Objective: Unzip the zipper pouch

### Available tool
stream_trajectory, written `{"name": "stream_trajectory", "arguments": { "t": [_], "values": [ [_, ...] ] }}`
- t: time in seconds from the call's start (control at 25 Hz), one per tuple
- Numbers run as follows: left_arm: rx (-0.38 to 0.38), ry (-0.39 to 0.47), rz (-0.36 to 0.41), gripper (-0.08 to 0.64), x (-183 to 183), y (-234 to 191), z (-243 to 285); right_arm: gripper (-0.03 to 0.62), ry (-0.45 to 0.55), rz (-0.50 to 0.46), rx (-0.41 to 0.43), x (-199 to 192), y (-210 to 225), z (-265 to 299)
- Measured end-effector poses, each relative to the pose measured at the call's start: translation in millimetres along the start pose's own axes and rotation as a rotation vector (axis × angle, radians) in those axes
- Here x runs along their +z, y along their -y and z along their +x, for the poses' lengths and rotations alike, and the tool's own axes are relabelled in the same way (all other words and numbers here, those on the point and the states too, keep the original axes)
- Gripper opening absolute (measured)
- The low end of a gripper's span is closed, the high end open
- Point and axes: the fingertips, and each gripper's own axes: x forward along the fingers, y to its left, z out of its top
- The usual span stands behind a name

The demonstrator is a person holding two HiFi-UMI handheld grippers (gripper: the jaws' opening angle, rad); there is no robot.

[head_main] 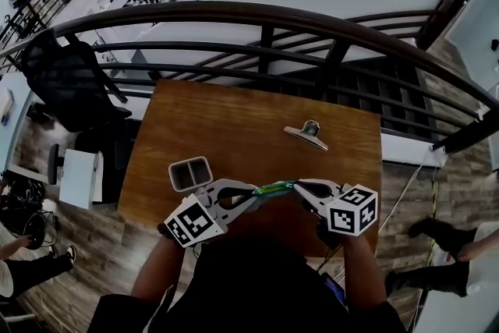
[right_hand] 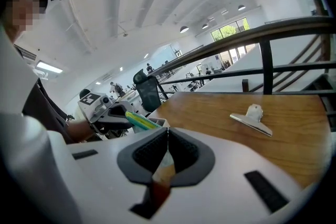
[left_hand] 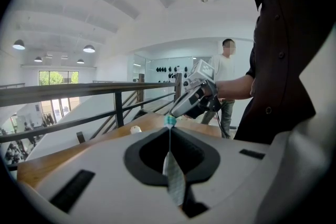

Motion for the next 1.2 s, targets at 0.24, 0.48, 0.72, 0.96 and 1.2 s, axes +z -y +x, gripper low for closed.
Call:
{"name": "stream_trajectory", "arguments": {
  "t": [0.24,0.48,0.72,0.96,1.2],
  "values": [
    [0.012,0.006,-0.014,0.015,-1,-4,-3,0.002,-0.007,-0.003,-0.052,-4,16,-4],
    [0.027,0.035,-0.045,0.015,2,-12,-8,0.002,0.003,-0.001,-0.113,-3,34,-13],
    [0.026,0.034,-0.053,0.015,1,-14,-7,0.000,0.011,0.003,-0.122,-4,38,-19],
    [0.025,0.027,-0.053,0.015,-1,-16,-6,0.002,0.004,0.002,-0.146,-5,45,-20],
    [0.030,0.025,-0.058,0.015,-5,-17,-7,0.002,-0.004,-0.013,-0.176,-6,51,-20]
  ]
}}
